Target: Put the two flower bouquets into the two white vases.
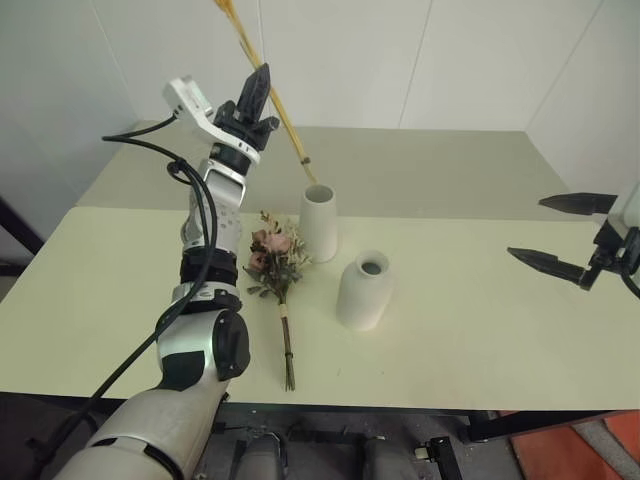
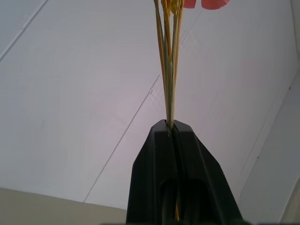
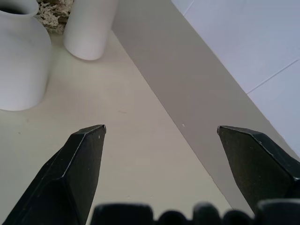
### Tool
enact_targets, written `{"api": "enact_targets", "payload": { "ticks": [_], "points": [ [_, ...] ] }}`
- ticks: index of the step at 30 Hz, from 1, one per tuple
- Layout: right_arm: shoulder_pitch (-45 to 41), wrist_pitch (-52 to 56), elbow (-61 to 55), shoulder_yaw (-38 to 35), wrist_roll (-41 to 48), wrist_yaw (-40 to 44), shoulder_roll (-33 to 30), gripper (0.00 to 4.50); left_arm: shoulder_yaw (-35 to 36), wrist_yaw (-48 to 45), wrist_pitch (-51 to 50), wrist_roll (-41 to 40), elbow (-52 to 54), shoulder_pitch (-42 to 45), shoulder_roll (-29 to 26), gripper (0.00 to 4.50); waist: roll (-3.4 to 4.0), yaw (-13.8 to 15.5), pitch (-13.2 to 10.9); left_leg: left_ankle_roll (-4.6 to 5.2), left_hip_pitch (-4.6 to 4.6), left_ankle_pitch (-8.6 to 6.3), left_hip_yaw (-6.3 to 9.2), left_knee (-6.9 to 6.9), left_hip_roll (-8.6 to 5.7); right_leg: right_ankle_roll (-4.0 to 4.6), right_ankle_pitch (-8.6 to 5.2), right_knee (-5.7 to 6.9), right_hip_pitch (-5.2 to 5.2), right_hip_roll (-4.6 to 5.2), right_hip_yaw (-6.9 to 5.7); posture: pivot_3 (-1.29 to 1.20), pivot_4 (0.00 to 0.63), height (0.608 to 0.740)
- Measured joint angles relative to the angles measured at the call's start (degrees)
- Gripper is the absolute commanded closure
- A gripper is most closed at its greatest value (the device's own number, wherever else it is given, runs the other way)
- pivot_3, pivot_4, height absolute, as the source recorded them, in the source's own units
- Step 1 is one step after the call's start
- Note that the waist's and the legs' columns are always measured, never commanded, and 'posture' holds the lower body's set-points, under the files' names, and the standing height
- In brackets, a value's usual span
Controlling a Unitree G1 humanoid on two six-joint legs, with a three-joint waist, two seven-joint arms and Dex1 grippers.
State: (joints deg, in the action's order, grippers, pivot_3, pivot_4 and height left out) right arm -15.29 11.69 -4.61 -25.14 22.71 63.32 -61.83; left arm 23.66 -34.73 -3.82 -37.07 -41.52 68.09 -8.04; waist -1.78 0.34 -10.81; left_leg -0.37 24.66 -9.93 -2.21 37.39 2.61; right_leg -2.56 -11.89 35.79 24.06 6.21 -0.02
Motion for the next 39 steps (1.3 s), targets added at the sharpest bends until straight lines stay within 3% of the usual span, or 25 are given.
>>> {"api": "enact_targets", "payload": {
  "ticks": [15, 28, 36, 39],
  "points": [
    [1.65, 1.43, -1.9, -0.68, 1.09, -0.49, 0.36, 0.0, -6.17, -9.53, 12.52, 10.04, -8.34, -1.66, -0.09, 4.43, 0.0, 0.3, 0.0, 0.02, 0.0, -0.01, 0.0, 0.0, 0.0, 0.04, 0.02, -0.01, -0.01, 0.0, 0.0, 0.0, 0.15, 0.74],
    [2.77, 2.16, -2.1, -1.33, 0.97, -1.02, 0.26, 0.0, -12.14, -18.69, 15.84, 15.12, -9.35, -4.64, -1.43, 0.16, 0.0, 0.19, 0.01, 0.04, 0.02, -0.02, 0.0, 0.02, 0.0, 0.03, 0.02, 0.01, 0.02, 0.0, 0.0, 0.0, 0.15, 0.74],
    [1.5, 2.07, -0.83, -0.35, 0.33, -1.42, 0.26, 0.0, -15.39, -18.74, 11.67, 18.98, -6.07, -5.5, -5.37, 0.01, 0.0, 0.11, 0.01, 0.05, 0.04, -0.03, 0.01, 0.02, 0.01, 0.02, 0.01, 0.01, 0.06, 0.0, 0.01, 0.0, 0.15, 0.74],
    [1.31, 1.99, -0.62, -0.33, 0.05, -1.39, 0.26, 0.0, -15.55, -21.04, 6.88, 17.68, 1.66, -6.8, -8.79, 0.01, 0.0, -0.1, 0.01, 0.05, 0.04, -0.03, 0.01, 0.02, 0.02, 0.03, 0.02, 0.02, 0.06, 0.0, 0.01, 0.0, 0.15, 0.74]
  ]
}}
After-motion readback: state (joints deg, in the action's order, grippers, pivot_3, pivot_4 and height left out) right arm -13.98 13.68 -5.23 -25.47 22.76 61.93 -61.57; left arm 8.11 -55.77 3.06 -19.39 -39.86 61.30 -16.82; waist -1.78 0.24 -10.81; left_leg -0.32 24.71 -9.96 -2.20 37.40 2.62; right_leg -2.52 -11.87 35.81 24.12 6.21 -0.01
